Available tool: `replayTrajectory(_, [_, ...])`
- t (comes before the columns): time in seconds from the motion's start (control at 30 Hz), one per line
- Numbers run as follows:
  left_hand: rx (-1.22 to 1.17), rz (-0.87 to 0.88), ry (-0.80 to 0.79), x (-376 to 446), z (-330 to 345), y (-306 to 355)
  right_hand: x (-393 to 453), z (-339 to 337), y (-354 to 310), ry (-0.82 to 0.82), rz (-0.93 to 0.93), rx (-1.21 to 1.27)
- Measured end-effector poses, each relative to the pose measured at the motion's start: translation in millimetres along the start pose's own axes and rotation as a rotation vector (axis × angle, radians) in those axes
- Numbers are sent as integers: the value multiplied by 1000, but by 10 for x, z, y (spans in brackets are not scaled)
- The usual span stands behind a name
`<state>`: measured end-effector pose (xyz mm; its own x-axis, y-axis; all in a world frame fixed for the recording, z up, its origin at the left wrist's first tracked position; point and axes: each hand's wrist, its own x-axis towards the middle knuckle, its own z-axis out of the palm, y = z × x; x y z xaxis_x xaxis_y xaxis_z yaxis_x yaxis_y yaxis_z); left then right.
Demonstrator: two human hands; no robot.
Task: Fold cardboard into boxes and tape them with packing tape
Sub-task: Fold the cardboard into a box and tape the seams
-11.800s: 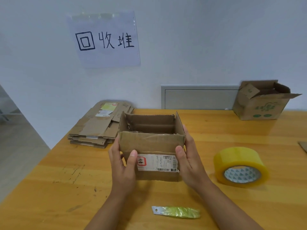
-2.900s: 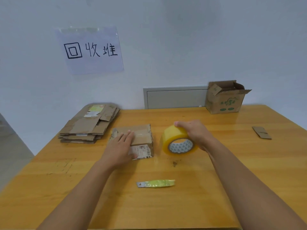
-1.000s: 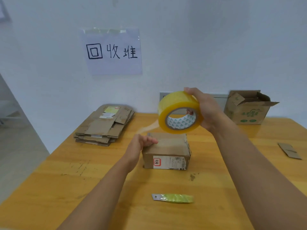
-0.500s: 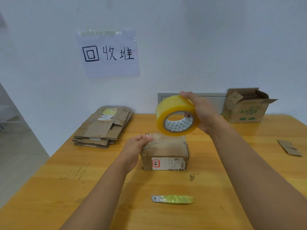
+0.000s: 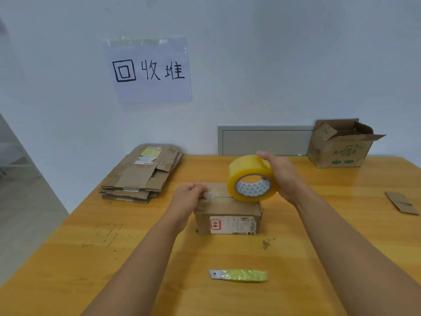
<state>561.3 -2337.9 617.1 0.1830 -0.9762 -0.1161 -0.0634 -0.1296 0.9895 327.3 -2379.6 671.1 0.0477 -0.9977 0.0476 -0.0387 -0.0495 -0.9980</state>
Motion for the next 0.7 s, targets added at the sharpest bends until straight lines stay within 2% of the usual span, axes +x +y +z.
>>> replayTrajectory(0.1, [47,17,3,17,0,30,22,-79,69,-107,-64,-33])
replayTrajectory(0.23, [66,21,25,56,-46,65,-34,-188,205,-240,-119,-246])
replayTrajectory(0.33, [57,15,33,59,-72,83,-54,-204,393,-212,-107,-320])
replayTrajectory(0.53, [-2,-29,17,82,-102,69,-57,-179,539,-124,-166,-294])
replayTrajectory(0.7, [-192,-142,90,146,-227,56,-86,-187,495,-56,-194,-232])
